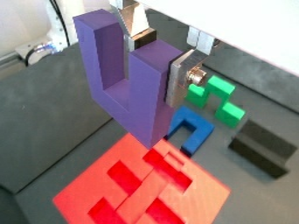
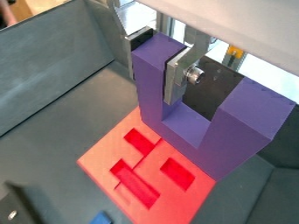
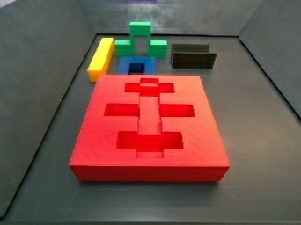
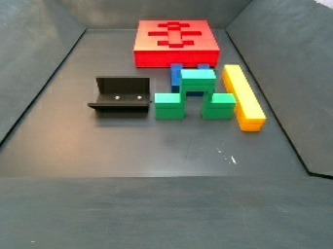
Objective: Pick up the purple object. Move up. Move to above the board. Insert the purple object.
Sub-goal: Insert the purple object.
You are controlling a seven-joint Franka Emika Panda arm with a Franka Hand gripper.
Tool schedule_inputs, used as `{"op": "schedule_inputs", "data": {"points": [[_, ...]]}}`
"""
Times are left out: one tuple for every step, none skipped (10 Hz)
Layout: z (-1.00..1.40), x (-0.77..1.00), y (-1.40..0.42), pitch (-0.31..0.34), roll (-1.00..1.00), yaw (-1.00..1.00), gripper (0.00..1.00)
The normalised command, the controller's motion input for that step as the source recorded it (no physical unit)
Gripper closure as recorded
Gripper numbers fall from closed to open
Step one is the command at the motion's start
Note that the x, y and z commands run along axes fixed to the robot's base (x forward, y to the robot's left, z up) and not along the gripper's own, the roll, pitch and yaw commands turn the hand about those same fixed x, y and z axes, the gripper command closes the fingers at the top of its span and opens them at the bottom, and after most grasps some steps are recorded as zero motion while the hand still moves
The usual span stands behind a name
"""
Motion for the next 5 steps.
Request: {"op": "schedule_inputs", "data": {"points": [[-0.57,0.46,-0.78,-0.180,0.04,-0.19,1.00],[-0.77,0.47,-0.74,-0.197,0.06,-0.22,1.00],[-0.83,0.46,-0.73,-0.220,0.07,-0.22,1.00],[-0.83,0.48,-0.73,-0.219,0.07,-0.21,1.00],[-0.73,0.49,-0.59,-0.250,0.09,-0.03,1.00]]}}
